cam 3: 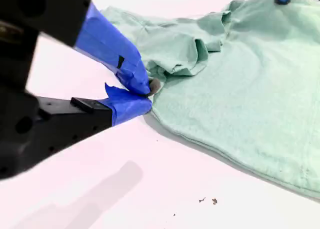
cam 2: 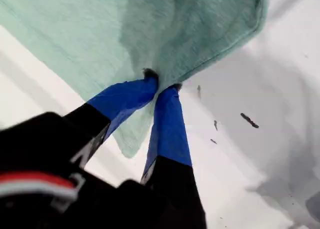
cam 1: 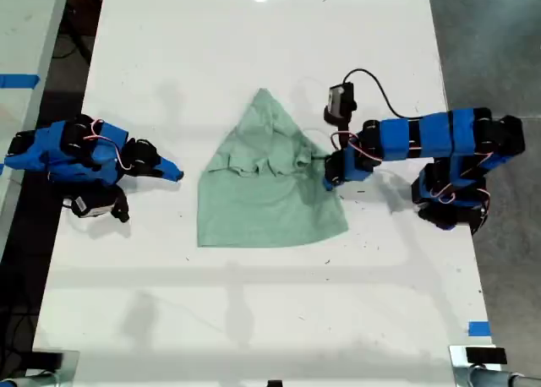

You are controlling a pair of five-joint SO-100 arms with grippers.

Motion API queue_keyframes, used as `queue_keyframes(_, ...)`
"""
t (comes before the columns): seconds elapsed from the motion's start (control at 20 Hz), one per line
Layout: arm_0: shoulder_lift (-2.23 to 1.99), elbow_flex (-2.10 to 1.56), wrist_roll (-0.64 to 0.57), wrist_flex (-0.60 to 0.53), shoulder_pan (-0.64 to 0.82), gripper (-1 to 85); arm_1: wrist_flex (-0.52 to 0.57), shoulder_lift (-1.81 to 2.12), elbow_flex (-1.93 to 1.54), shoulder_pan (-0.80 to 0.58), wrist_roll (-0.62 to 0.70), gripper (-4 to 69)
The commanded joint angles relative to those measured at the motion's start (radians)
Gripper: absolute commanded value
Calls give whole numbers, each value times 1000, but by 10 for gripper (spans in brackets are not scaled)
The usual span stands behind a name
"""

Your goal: Fold t shirt

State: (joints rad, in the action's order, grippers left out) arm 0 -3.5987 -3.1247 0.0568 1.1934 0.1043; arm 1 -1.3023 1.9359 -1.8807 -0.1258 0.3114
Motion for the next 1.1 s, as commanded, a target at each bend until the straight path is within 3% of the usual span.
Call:
queue_keyframes(0.0,-6,18,-5,-20,-5,-1,-61,-95,314,-3,74,22)
queue_keyframes(0.35,-6,18,-5,-20,-8,-1,-58,-721,973,74,166,22)
queue_keyframes(0.55,-6,18,-5,-20,-11,-1,52,-908,1022,86,173,32)
queue_keyframes(0.65,-6,18,-6,-20,-12,0,84,-954,1020,92,172,134)
queue_keyframes(0.7,-6,18,-8,-20,-12,1,95,-962,1019,97,179,219)
queue_keyframes(0.75,-6,18,-11,-20,-12,1,89,-951,1020,101,184,228)
queue_keyframes(0.95,-6,18,-5,-20,-5,-2,-149,-689,940,72,198,184)
queue_keyframes(1.05,-6,18,-5,-20,5,-2,-224,-477,738,23,210,103)
